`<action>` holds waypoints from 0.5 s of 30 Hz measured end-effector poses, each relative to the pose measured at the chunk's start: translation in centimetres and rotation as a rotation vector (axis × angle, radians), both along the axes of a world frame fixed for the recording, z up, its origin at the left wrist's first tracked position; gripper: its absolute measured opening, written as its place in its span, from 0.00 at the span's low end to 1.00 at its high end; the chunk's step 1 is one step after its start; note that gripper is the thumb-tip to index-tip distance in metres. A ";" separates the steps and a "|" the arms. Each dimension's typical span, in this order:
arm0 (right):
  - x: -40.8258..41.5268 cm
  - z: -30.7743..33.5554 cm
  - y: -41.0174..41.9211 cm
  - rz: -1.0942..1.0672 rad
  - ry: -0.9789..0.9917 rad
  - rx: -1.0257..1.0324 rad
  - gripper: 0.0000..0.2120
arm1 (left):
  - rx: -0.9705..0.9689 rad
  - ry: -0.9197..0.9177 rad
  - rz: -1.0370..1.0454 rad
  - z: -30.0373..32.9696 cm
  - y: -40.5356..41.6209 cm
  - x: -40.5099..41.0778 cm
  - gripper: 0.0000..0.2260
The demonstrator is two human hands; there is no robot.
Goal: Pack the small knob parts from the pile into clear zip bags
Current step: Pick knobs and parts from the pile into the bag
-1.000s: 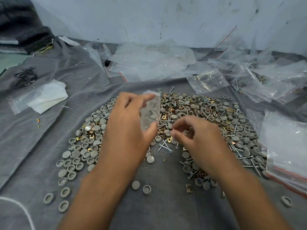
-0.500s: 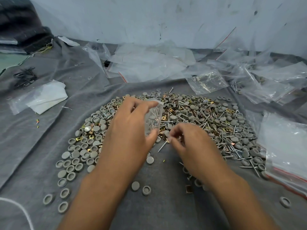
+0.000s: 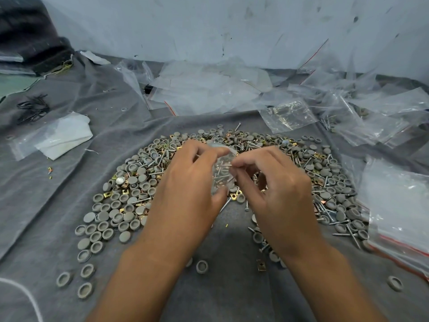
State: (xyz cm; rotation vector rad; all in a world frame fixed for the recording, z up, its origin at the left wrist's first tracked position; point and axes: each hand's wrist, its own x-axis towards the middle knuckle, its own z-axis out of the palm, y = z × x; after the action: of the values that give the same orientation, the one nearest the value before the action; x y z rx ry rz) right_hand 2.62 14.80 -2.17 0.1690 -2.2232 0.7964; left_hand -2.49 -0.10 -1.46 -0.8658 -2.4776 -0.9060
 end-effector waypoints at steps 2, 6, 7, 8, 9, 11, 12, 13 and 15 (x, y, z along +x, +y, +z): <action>0.1 0.1 0.0 -0.022 0.003 -0.004 0.02 | 0.011 -0.001 -0.006 0.0 0.0 0.0 0.25; 0.1 0.1 -0.5 -0.057 -0.047 -0.023 0.05 | 0.013 0.011 -0.007 0.1 0.3 0.2 0.23; 0.1 0.1 -0.6 -0.056 -0.066 -0.030 0.06 | 0.011 0.010 -0.002 0.1 0.4 0.2 0.23; 0.1 0.1 -0.8 -0.048 -0.079 -0.044 0.07 | 0.010 0.005 0.003 0.0 0.4 0.2 0.23; 0.1 0.1 -0.9 -0.033 -0.081 -0.067 0.08 | 0.009 -0.002 0.004 0.0 0.4 0.2 0.23; 0.1 0.2 -0.9 -0.007 -0.046 -0.144 0.09 | 0.010 -0.019 0.009 0.1 0.2 0.1 0.24; 0.1 0.2 -0.8 -0.005 -0.022 -0.184 0.09 | 0.009 -0.029 0.020 0.2 0.1 0.0 0.25; 0.1 0.3 -0.6 -0.010 -0.003 -0.215 0.08 | 0.009 -0.037 0.033 0.2 0.0 0.0 0.26; 0.0 0.3 -0.3 -0.025 0.022 -0.230 0.07 | 0.008 -0.042 0.052 0.3 -0.1 -0.1 0.27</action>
State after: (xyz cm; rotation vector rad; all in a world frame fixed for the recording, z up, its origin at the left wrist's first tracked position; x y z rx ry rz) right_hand 2.58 14.50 -1.84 0.0380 -2.0900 1.0240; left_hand -2.54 -0.20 -1.16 -0.7835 -2.5180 -0.9252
